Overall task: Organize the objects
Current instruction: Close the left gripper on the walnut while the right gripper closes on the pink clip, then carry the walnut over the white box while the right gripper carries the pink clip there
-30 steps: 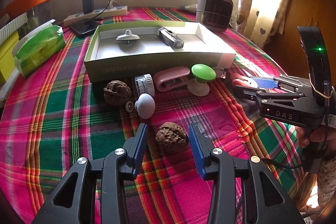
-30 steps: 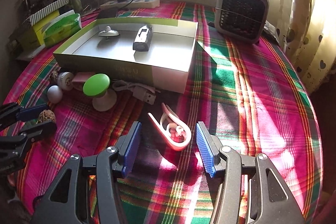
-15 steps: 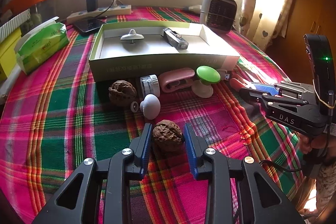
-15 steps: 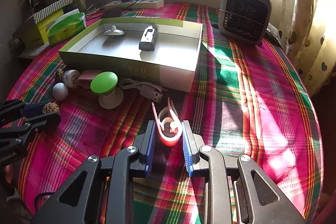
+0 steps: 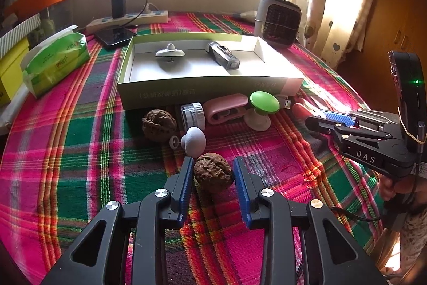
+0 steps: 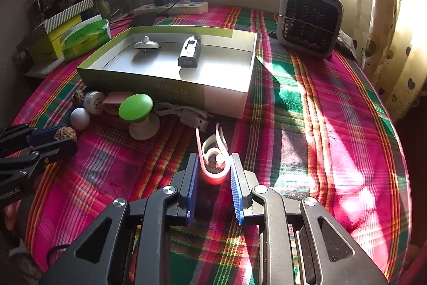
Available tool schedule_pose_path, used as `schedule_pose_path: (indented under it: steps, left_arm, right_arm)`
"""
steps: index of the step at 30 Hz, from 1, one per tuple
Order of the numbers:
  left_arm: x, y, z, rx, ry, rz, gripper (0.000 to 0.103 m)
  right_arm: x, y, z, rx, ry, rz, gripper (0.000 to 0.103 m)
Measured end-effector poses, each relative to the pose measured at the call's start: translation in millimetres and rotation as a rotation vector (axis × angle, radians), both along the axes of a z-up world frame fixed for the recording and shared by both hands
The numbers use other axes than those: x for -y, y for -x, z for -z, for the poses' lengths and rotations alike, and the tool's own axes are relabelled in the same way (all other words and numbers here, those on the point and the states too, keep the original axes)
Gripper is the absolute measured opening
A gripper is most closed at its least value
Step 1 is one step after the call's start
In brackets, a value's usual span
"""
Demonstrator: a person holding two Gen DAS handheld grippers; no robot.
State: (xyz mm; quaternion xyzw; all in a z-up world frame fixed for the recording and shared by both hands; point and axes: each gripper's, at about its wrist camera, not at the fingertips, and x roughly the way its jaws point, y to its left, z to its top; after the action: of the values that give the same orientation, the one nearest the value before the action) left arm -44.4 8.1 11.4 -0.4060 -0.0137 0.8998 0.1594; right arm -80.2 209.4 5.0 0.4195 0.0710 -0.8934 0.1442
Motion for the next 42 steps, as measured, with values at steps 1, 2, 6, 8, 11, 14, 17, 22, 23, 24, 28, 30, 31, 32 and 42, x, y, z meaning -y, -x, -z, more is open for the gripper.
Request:
schedule_pose_path:
  steps: [1,2,6,8,11,14,17,22,23,24,28,30,31,32,42]
  left_arm:
    - [-0.1,0.1,-0.8,-0.002,0.001,0.001,0.028]
    - [-0.4,0.2,-1.7,-0.004,0.002,0.002,0.028]
    - [-1.0,1.6,-7.1,-0.015,0.000,0.008,0.028]
    - [-1.4,3.0,-10.0,-0.024,0.003,0.008,0.028]
    - [-1.4,7.6,-13.3,-0.030,0.005,0.007,0.028]
    - [-1.0,12.7,-17.0,-0.034,-0.001,0.008,0.028]
    - [-1.4,19.0,-20.9,-0.042,-0.002,0.005,0.028]
    - [-2.0,33.4,-25.3,-0.039,-0.014,0.001,0.028]
    - [-2.4,36.3,-26.3,-0.039,-0.015,0.003,0.028]
    - [-2.8,39.5,-27.5,-0.040,-0.015,0.004,0.028]
    - [-3.7,53.2,-32.7,-0.042,-0.019,0.001,0.028]
    - [-5.0,61.2,-35.1,-0.040,-0.019,0.004,0.028]
    - [-6.0,65.5,-35.8,-0.040,-0.019,0.004,0.028]
    - [-6.9,69.6,-36.2,-0.041,-0.016,0.005,0.028]
    - [-14.7,111.3,-35.8,-0.032,0.006,0.002,0.028]
  right_arm:
    - [-0.6,-0.1,-1.0,-0.001,0.004,0.002,0.024]
    - [-1.0,-0.6,-1.9,-0.004,0.005,0.004,0.024]
    - [-1.8,-1.9,-7.7,-0.015,0.018,0.005,0.024]
    - [-1.5,-2.1,-11.1,-0.022,0.023,0.004,0.024]
    - [-1.4,-0.9,-15.3,-0.028,0.034,0.003,0.024]
    - [-2.6,1.3,-19.4,-0.033,0.041,0.004,0.024]
    - [-3.2,5.1,-23.8,-0.037,0.045,0.004,0.024]
    - [-1.0,13.5,-28.5,-0.041,0.054,0.000,0.024]
    - [-0.4,15.0,-28.9,-0.041,0.056,0.000,0.024]
    - [0.0,16.5,-29.6,-0.041,0.059,0.001,0.024]
    - [2.5,25.1,-33.3,-0.043,0.066,0.004,0.024]
    - [4.2,30.8,-35.5,-0.043,0.071,0.004,0.024]
    - [5.3,34.0,-36.4,-0.041,0.071,0.006,0.024]
    - [6.6,36.9,-37.1,-0.041,0.072,0.007,0.024]
    - [14.6,67.3,-37.4,-0.027,0.080,0.015,0.024]
